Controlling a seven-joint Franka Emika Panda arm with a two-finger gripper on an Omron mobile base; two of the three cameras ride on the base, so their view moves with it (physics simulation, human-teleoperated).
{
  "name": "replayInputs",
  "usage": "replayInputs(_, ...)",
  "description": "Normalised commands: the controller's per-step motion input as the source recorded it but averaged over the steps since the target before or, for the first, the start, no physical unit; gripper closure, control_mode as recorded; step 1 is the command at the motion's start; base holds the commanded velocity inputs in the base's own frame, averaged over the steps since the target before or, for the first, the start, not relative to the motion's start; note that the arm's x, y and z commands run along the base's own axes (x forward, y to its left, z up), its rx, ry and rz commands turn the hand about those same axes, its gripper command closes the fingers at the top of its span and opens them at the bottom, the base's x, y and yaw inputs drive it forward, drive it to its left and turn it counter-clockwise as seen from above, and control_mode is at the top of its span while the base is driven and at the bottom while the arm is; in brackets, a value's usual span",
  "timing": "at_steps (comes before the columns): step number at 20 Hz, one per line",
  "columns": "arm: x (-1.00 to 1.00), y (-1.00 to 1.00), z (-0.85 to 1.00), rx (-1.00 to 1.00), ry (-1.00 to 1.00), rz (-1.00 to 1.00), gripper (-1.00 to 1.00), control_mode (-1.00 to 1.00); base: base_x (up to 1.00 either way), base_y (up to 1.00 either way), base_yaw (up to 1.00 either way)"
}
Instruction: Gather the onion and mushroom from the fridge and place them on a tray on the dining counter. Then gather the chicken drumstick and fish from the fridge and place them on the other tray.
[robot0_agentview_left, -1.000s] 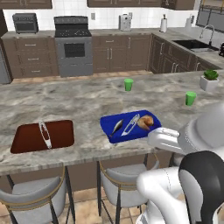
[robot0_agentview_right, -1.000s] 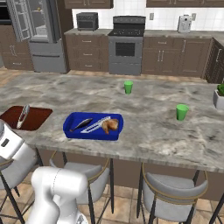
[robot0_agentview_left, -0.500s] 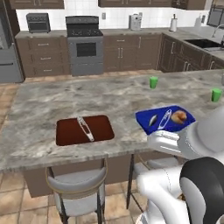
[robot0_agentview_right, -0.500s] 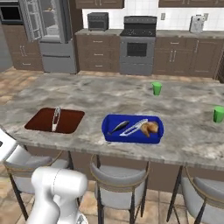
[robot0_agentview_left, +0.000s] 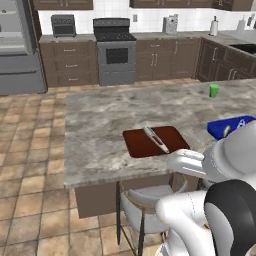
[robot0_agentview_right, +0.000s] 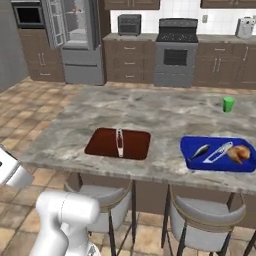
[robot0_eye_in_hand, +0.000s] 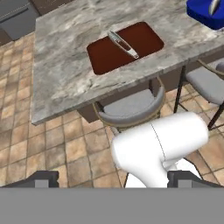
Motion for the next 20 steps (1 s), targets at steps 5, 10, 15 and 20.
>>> replayInputs(5, 0.0, 0.0, 0.0, 0.0, 0.0, 0.0, -1.0, 1.0, 0.14, 1.0, -0.03)
replayInputs(10, 0.0, 0.0, 0.0, 0.0, 0.0, 0.0, -1.0, 1.0, 0.27, 1.0, -0.05)
replayInputs(15, 0.0, 0.0, 0.0, 0.0, 0.0, 0.0, -1.0, 1.0, 0.51, 1.0, -0.08)
replayInputs(20, 0.0, 0.0, 0.0, 0.0, 0.0, 0.0, -1.0, 1.0, 0.85, 1.0, -0.13)
